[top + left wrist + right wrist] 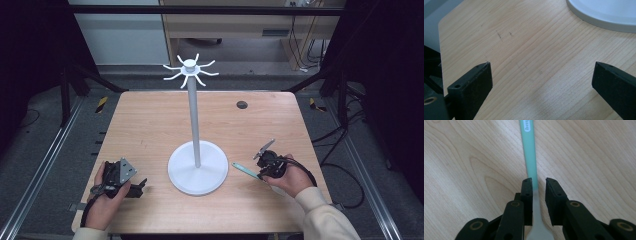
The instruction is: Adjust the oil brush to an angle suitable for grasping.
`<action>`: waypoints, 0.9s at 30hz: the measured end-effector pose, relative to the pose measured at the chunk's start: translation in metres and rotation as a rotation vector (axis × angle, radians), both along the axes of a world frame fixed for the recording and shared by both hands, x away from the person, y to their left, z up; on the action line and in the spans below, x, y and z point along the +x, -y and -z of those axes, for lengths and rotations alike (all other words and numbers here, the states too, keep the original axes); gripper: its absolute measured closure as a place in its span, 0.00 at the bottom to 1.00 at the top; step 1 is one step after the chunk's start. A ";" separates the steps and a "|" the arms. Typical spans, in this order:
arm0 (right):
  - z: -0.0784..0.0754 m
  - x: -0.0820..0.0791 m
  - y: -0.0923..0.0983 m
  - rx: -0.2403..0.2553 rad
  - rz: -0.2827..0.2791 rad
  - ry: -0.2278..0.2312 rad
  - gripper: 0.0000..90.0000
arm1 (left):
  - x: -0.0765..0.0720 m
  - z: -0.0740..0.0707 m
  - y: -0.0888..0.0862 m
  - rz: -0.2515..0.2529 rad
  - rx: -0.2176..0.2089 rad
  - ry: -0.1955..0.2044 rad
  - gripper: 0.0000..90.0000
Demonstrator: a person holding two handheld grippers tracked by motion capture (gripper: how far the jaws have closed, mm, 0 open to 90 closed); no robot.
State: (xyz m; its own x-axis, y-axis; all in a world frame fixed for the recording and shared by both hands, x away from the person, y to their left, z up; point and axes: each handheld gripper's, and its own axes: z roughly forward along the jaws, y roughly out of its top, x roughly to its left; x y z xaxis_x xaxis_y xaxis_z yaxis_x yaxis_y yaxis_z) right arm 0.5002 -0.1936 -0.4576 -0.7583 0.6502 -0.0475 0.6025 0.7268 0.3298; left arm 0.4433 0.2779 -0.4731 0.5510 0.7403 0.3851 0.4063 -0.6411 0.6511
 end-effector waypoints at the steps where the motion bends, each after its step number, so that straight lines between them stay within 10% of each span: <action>1: 0.000 0.000 0.000 0.000 0.000 0.000 0.84 | 0.000 0.000 0.000 0.000 0.000 0.000 0.03; 27: 0.009 0.009 -0.007 -0.063 -0.057 -0.080 0.87 | 0.000 0.000 0.000 0.002 0.001 -0.001 0.03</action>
